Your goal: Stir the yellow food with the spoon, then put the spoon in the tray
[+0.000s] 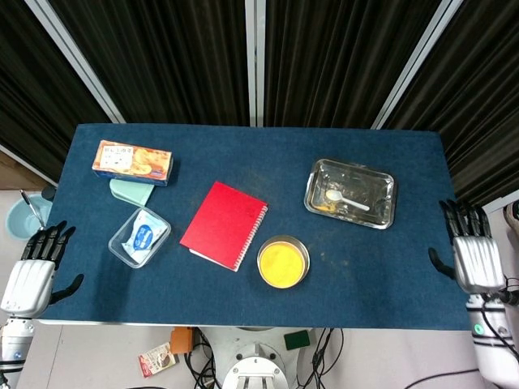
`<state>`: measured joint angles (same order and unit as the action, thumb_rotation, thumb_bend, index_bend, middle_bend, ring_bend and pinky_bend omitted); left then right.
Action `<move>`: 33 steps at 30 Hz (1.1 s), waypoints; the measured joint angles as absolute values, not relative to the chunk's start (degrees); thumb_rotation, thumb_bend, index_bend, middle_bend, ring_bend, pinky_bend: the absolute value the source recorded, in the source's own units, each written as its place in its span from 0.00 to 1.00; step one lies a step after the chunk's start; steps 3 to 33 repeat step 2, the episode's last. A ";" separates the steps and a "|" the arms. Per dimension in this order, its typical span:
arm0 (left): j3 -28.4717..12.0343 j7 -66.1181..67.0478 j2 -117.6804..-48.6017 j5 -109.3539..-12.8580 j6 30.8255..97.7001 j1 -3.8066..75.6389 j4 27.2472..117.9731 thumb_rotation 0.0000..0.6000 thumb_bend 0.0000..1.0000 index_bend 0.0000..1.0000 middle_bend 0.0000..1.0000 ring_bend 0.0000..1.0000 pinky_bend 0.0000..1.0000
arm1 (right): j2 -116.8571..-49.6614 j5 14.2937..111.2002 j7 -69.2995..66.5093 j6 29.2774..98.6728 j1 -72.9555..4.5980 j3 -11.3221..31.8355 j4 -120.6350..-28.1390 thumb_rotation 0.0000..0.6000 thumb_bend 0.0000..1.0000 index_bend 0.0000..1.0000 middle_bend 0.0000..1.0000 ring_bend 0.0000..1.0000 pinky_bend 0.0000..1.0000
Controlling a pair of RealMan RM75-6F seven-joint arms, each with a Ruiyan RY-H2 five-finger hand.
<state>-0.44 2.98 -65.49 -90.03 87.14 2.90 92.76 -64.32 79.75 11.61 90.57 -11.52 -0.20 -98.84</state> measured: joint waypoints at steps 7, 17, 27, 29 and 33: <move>-0.39 2.95 -65.39 -89.98 87.49 2.66 92.78 1.00 0.24 0.03 0.01 0.01 0.08 | -64.54 82.44 8.24 93.18 -8.67 -2.17 -97.32 1.00 0.34 0.00 0.03 0.00 0.00; -0.39 2.95 -65.39 -89.98 87.49 2.66 92.78 1.00 0.24 0.03 0.01 0.01 0.08 | -64.54 82.44 8.24 93.18 -8.67 -2.17 -97.32 1.00 0.34 0.00 0.03 0.00 0.00; -0.39 2.95 -65.39 -89.98 87.49 2.66 92.78 1.00 0.24 0.03 0.01 0.01 0.08 | -64.54 82.44 8.24 93.18 -8.67 -2.17 -97.32 1.00 0.34 0.00 0.03 0.00 0.00; -0.39 2.95 -65.39 -89.98 87.49 2.66 92.78 1.00 0.24 0.03 0.01 0.01 0.08 | -64.54 82.44 8.24 93.18 -8.67 -2.17 -97.32 1.00 0.34 0.00 0.03 0.00 0.00; -0.39 2.95 -65.39 -89.98 87.49 2.66 92.78 1.00 0.24 0.03 0.01 0.01 0.08 | -64.54 82.44 8.24 93.18 -8.67 -2.17 -97.32 1.00 0.34 0.00 0.03 0.00 0.00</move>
